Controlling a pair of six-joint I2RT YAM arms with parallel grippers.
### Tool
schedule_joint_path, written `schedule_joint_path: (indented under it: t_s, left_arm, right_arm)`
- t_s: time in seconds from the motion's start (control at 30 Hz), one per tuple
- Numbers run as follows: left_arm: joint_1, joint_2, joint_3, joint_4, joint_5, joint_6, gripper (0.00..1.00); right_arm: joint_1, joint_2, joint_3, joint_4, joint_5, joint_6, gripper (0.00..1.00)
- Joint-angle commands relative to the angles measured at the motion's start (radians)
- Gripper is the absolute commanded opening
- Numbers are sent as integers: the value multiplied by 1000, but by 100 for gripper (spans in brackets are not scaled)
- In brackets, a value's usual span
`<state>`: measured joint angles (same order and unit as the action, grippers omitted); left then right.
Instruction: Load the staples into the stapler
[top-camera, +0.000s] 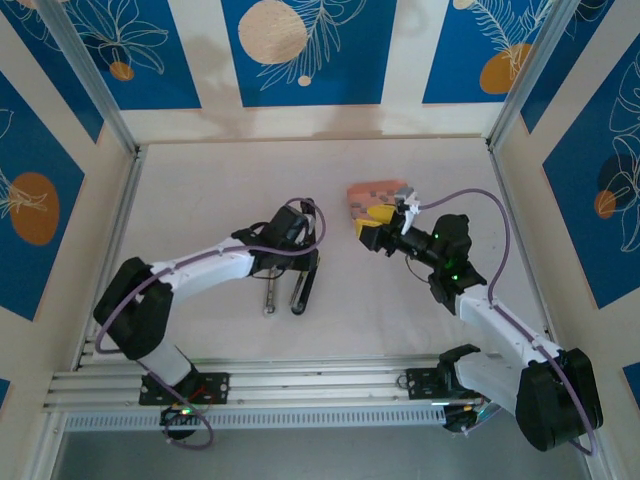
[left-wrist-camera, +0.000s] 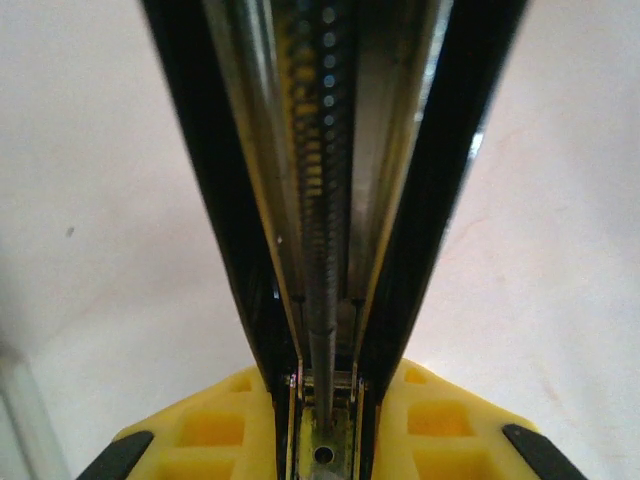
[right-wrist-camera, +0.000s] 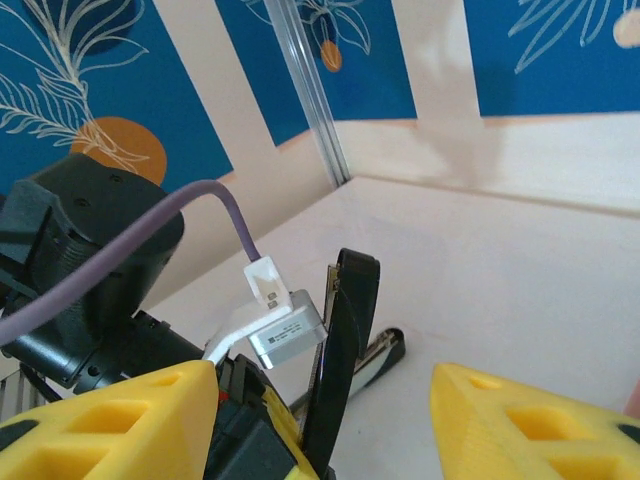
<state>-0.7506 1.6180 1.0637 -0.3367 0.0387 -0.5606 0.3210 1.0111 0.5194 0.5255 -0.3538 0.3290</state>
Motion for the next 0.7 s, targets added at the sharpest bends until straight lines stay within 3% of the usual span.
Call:
schedule_joint_path:
  t_s: [0.0,0.47,0.67]
  left_arm:
    - [-3,40,92,-123,-87,-78,0]
    - [-2,228,238,-259,-168,-239,0]
    - [-2,235,220,-221,-143,-255,34]
  right_arm:
    - [0,-11,-22,-5,21,15,59]
    - [0,38,-50,26,-9,10,59]
    - [5,30,-53,29,-31,28,59]
